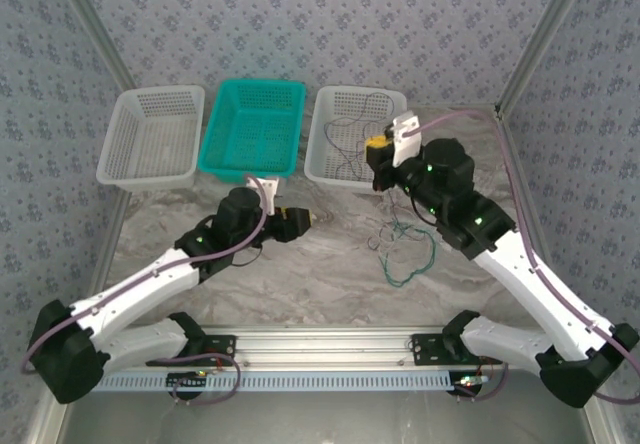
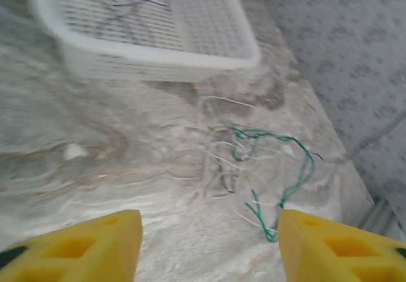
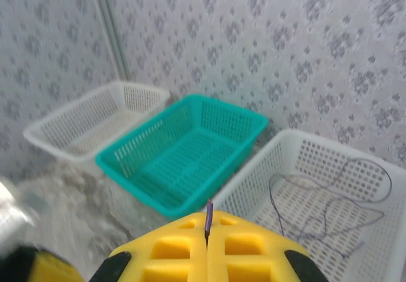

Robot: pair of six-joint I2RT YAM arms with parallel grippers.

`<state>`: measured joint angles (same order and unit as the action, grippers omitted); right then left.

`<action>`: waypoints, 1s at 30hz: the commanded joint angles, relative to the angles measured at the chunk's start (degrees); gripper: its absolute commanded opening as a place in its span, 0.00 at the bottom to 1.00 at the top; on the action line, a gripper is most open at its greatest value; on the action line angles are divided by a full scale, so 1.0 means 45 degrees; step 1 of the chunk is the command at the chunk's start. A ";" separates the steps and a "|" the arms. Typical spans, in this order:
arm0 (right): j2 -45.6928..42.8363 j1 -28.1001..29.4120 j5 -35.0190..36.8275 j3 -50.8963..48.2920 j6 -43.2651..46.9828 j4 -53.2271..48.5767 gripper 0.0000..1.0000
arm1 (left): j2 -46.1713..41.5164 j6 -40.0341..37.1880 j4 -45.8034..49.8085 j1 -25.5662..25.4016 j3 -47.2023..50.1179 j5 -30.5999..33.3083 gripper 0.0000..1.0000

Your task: Untangle the cables

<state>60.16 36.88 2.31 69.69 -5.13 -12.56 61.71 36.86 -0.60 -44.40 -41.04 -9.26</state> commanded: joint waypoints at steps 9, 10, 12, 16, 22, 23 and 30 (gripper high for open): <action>0.0732 0.0007 -0.0908 0.1954 -0.3324 -0.0130 0.00 | 0.5393 -0.1126 -0.6651 -0.2838 -0.2609 -0.0302 0.99; 0.0732 -0.0008 -0.0949 0.1966 -0.3472 -0.0090 0.00 | 0.6175 -0.1329 -0.7766 -0.2937 -0.2804 -0.0232 1.00; 0.0747 -0.0013 -0.1009 0.2011 -0.3698 -0.0034 0.00 | 0.7445 -0.2338 -0.9654 -0.3320 -0.3210 -0.0057 0.99; 0.0774 -0.0040 -0.1252 0.2308 -0.4258 -0.0192 0.00 | 0.9520 -0.2649 -1.0066 -0.3673 -0.4819 0.1810 1.00; 0.0497 -0.0483 -0.0589 0.2467 -0.5336 -0.0982 0.00 | 1.1104 -0.2101 -1.2820 -0.3678 -0.5274 0.2946 0.17; 0.0413 -0.0736 -0.0458 0.2404 -0.5529 -0.1177 0.00 | 1.0948 -0.1899 -1.2853 -0.3639 -0.5191 0.2924 0.00; -0.0126 -0.4560 -0.1387 0.0161 -0.7841 -0.1976 0.00 | 0.7474 -0.1126 -1.0300 -0.3473 -0.4148 0.2379 0.00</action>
<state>60.14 20.60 -1.37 74.24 -33.87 -18.63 103.61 30.11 -47.31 -60.36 -60.40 1.19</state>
